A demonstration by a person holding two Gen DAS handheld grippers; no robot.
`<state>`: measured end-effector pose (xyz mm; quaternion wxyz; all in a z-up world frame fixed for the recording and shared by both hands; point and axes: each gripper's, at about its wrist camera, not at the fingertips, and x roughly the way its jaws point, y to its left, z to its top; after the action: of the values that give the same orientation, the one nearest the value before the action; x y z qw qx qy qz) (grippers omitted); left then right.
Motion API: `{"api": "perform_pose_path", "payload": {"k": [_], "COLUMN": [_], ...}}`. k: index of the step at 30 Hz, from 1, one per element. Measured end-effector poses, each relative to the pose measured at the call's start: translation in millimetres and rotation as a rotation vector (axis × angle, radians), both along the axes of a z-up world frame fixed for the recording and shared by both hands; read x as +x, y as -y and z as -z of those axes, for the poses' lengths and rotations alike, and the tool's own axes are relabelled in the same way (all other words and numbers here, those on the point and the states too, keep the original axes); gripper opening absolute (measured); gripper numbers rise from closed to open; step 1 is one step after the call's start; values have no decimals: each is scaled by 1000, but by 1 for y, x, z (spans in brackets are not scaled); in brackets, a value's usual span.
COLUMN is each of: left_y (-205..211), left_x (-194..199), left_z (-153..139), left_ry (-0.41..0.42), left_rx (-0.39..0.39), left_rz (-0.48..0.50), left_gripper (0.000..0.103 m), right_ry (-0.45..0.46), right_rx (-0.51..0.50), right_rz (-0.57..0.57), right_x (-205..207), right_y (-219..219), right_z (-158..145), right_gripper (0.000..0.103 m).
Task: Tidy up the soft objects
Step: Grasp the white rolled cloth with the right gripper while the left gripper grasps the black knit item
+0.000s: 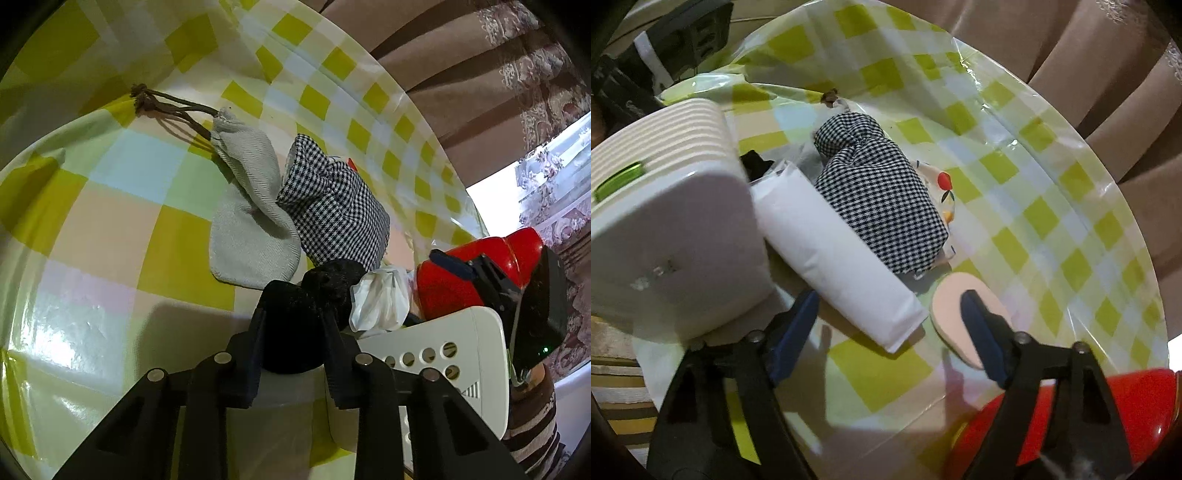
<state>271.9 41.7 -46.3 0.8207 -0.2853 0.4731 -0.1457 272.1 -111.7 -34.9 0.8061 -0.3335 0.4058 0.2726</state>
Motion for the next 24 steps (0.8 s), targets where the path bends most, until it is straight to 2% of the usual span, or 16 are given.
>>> {"api": "perform_pose_path", "payload": {"k": [8,9,10,11,13,16,24], "left_y": [-1,-2,-1,-2,-2,-5,-14], "left_x": [-3,-3,-3,-4,-4,-6,-13], "left_z": [1,1,1,1,0,-2,-8], "left_ry": [4,5,5,7,13,27,69], "left_rx": [-4,-5,-7,-9,-10,-12,-21], "left_rz": [-5,-6,-10,-13,-21,-34,-79], "left_gripper": [29,29,29,29,28,25,19], "right_ry": [-21,-25,-29,-37,-28,-50,-125], "right_rx": [-15,-10,-7,-9,-20,30,136], "right_rz": [-49,-48,-49,-49,-41,-25,91], "right_x": [2,3,4,6,7,10,17], "right_y": [-10,-10,-9,-9,-9,-6,4], "right_z": [14,15,17,19,21,16,9], "right_gripper": [73,70,60,55,47,35,32]}}
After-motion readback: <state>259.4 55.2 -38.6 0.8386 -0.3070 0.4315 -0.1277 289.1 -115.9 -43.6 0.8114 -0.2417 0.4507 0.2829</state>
